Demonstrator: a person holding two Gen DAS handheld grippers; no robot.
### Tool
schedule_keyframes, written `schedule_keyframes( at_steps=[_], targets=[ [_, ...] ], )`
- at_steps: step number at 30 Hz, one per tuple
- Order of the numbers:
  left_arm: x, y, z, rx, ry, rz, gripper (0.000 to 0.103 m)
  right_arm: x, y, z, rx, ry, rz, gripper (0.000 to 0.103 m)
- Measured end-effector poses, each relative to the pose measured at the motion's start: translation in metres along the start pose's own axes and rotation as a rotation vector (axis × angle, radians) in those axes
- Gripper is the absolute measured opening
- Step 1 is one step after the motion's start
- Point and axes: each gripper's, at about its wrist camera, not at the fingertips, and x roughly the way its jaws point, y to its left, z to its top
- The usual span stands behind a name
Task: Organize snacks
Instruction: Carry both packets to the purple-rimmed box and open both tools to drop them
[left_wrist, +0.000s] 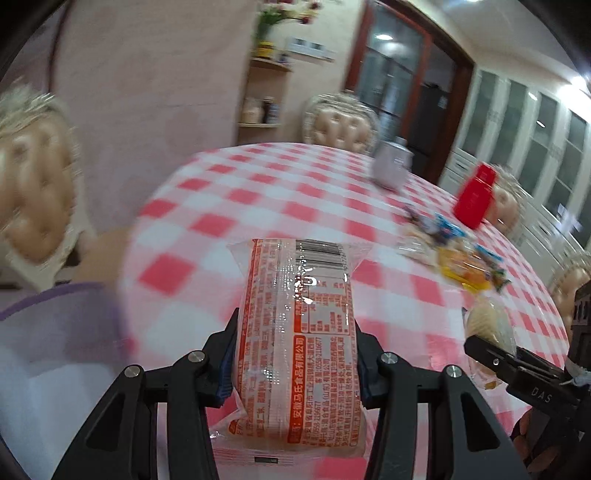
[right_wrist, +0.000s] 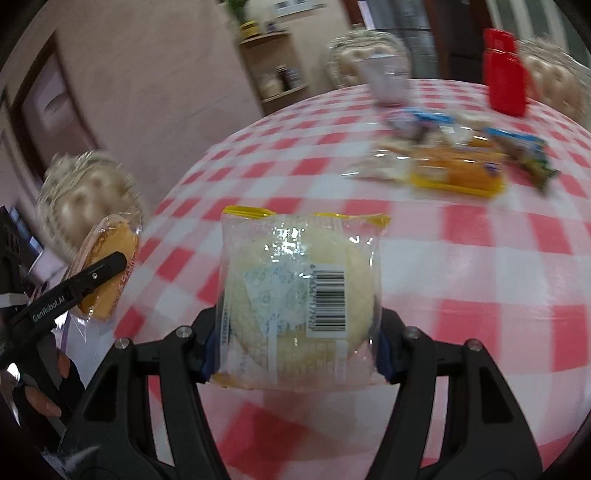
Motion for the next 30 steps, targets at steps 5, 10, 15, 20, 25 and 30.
schedule_keyframes(
  at_steps=[5, 10, 15, 20, 25, 30],
  targets=[
    [-0.032, 0.068, -0.007, -0.095, -0.027, 0.115, 0.05, 0.021, 0.062, -0.006, -0.127, 0.041, 0.109, 0.067],
    [-0.059, 0.124, -0.02, -0.159, -0.045, 0.264, 0.05, 0.042, 0.125, -0.016, -0.23, 0.103, 0.257, 0.067],
    [-0.081, 0.172, -0.034, -0.226, -0.047, 0.379, 0.05, 0.056, 0.192, -0.036, -0.368, 0.156, 0.363, 0.067],
    [-0.091, 0.2, -0.04, -0.289, -0.038, 0.457, 0.054, 0.069, 0.247, -0.054, -0.41, 0.225, 0.519, 0.07],
    [-0.108, 0.193, -0.036, -0.315, -0.137, 0.486, 0.092, 0.069, 0.251, -0.056, -0.426, 0.228, 0.557, 0.088],
    [-0.094, 0.159, -0.023, -0.235, -0.181, 0.431, 0.093, 0.052, 0.2, -0.028, -0.334, 0.129, 0.527, 0.088]
  ],
)
